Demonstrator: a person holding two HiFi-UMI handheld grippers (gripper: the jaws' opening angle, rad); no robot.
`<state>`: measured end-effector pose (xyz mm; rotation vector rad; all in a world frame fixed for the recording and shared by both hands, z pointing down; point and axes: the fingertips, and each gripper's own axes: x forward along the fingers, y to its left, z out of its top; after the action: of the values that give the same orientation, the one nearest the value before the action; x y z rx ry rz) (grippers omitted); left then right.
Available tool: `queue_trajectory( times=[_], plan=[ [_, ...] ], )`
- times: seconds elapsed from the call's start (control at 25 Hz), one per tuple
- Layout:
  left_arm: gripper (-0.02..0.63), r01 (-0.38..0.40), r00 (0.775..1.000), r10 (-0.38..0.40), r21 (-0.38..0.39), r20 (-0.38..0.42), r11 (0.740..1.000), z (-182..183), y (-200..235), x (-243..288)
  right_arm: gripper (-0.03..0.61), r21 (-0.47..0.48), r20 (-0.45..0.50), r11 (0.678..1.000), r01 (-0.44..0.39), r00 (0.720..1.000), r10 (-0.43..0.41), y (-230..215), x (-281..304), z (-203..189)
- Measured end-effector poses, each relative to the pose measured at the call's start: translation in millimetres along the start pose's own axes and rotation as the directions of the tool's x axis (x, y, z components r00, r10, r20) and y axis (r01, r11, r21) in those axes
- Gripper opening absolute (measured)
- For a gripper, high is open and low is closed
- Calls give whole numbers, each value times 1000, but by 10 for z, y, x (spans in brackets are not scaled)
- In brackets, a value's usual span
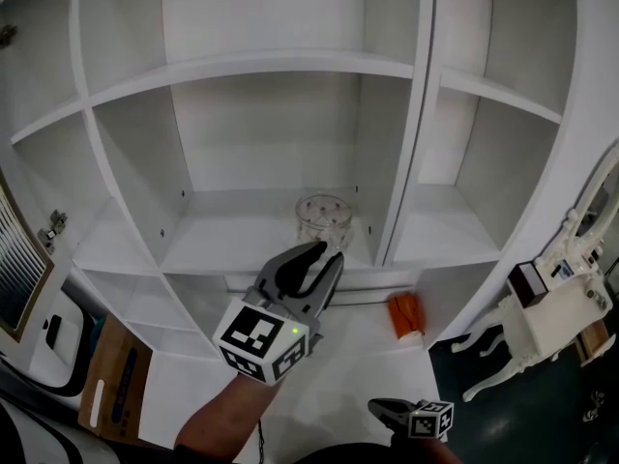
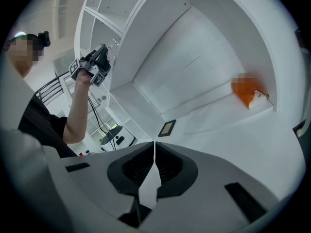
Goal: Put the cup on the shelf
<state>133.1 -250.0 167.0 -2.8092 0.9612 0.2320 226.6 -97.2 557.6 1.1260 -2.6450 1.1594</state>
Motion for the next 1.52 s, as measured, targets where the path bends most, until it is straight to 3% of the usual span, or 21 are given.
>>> queue_trajectory(
  times=[0.2,0.56,1.52],
  plan=[
    [109,-19,999,16,61,47,998,139,-53,-92,17,-1,-3,1000,2,1000,-2,-9,-10,-5],
    [109,-8,999,8,4,-41,1000,-94,15,42,17,5,-8,1000,0,1000,0,-12,-12,-42],
    [112,-31,999,28,-61,-45,998,-145,37,86,17,16,-11,1000,1,1000,-1,-41,-8,-78]
  ],
)
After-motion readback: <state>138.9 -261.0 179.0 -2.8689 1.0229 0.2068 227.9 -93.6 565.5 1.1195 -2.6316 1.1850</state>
